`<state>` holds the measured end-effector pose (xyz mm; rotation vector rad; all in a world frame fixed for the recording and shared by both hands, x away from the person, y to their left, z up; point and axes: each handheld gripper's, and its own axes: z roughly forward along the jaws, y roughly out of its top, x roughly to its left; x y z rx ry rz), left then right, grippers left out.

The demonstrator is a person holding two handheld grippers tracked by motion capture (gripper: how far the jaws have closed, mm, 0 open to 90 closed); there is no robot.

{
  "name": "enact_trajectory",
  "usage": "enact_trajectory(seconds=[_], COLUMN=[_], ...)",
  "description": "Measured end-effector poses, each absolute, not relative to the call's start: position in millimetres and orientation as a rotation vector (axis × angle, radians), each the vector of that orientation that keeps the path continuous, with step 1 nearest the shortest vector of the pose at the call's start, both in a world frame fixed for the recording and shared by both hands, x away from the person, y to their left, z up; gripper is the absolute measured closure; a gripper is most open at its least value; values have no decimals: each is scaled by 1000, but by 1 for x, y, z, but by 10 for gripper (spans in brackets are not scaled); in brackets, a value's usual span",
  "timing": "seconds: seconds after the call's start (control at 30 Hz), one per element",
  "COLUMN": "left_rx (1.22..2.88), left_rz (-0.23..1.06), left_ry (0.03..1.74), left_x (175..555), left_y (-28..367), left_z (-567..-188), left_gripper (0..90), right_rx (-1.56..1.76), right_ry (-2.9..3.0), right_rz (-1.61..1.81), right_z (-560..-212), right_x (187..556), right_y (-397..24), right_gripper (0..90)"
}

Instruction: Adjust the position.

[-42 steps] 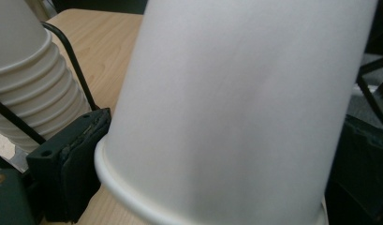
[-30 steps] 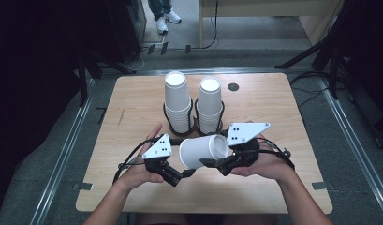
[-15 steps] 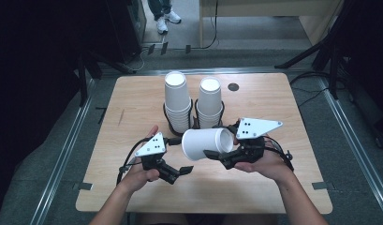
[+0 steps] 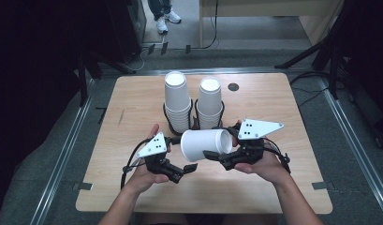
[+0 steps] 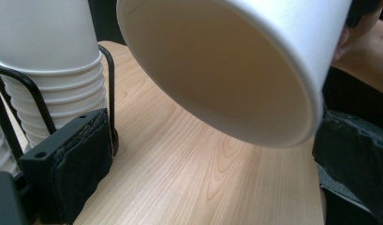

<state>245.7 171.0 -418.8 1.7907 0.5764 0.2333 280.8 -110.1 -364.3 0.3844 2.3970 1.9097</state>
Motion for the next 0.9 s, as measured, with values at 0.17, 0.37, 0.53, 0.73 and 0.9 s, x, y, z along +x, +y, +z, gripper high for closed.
enact_trajectory(seconds=[0.17, 0.37, 0.53, 0.73, 0.9], left_rx=[1760, 1769, 1742, 1711, 1716], left_rz=[232, 244, 247, 237, 243], left_ry=[574, 570, 565, 540, 528], left_x=[244, 246, 246, 246, 246], left_y=[172, 172, 177, 181, 179], left_z=[-425, -431, -429, -428, -427], left_gripper=[0, 0, 0, 0, 0], right_rx=[383, 385, 382, 392, 396], right_ry=[2408, 2424, 2435, 2432, 2441], right_rz=[1921, 1928, 1939, 1967, 1987], right_z=[-367, -371, -375, -375, -376], right_x=[280, 280, 281, 281, 282], right_y=[-108, -101, -93, -88, -90], right_gripper=[222, 222, 222, 222, 222])
